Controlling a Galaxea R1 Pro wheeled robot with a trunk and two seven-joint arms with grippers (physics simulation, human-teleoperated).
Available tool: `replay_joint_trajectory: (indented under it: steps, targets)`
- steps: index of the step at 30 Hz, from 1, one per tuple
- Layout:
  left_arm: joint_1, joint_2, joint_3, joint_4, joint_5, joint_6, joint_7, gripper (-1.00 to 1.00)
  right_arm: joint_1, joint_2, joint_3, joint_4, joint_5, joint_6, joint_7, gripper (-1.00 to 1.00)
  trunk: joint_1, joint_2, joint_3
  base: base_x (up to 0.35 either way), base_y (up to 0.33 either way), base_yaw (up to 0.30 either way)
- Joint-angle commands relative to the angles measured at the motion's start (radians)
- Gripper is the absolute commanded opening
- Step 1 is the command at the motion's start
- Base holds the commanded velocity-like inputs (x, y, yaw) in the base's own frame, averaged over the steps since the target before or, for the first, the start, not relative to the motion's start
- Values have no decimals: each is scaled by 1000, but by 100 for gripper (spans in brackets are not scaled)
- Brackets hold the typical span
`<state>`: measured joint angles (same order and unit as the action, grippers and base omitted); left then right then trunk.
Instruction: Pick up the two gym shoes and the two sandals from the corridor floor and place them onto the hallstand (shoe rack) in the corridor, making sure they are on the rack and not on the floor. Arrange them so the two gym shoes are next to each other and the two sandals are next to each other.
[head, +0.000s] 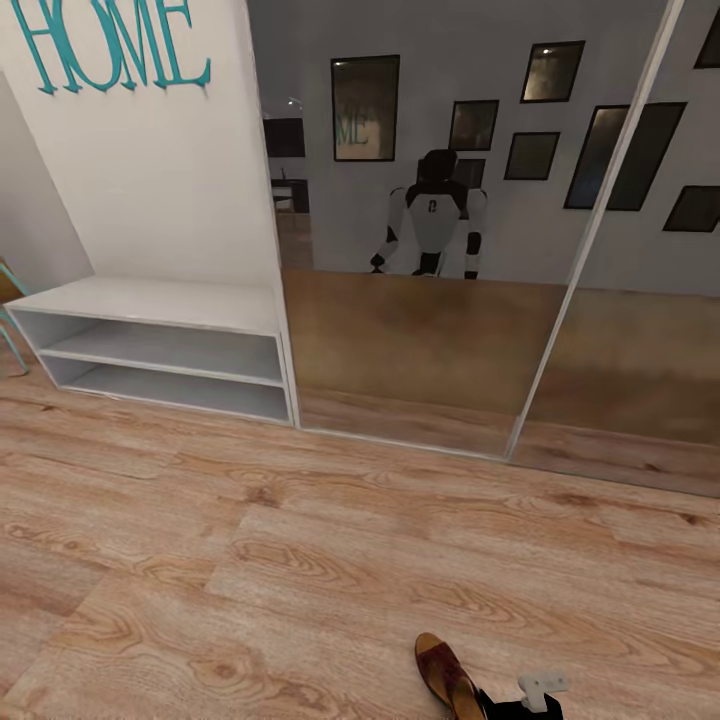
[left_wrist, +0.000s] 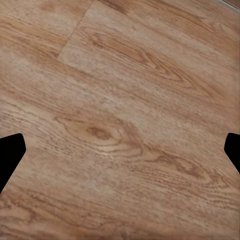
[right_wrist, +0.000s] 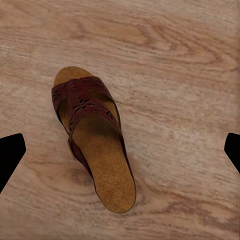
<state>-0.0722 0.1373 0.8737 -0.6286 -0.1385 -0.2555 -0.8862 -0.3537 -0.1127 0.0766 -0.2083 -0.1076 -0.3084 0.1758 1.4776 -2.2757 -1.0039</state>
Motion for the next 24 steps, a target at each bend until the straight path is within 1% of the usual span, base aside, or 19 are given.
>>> replay_joint_trajectory:
  steps: [1,24]
  targets:
    - [-1,-1,7,0,-10,-5,-5,100,-1,-1,8,1,-11,-4,3,100,0,0,-1,-18,-11,1]
    - [-1,-1,7,0,-10,-5,-5,100,-1,-1,7,1,-11,-3,2,100,0,0,-1,-12,-4,0]
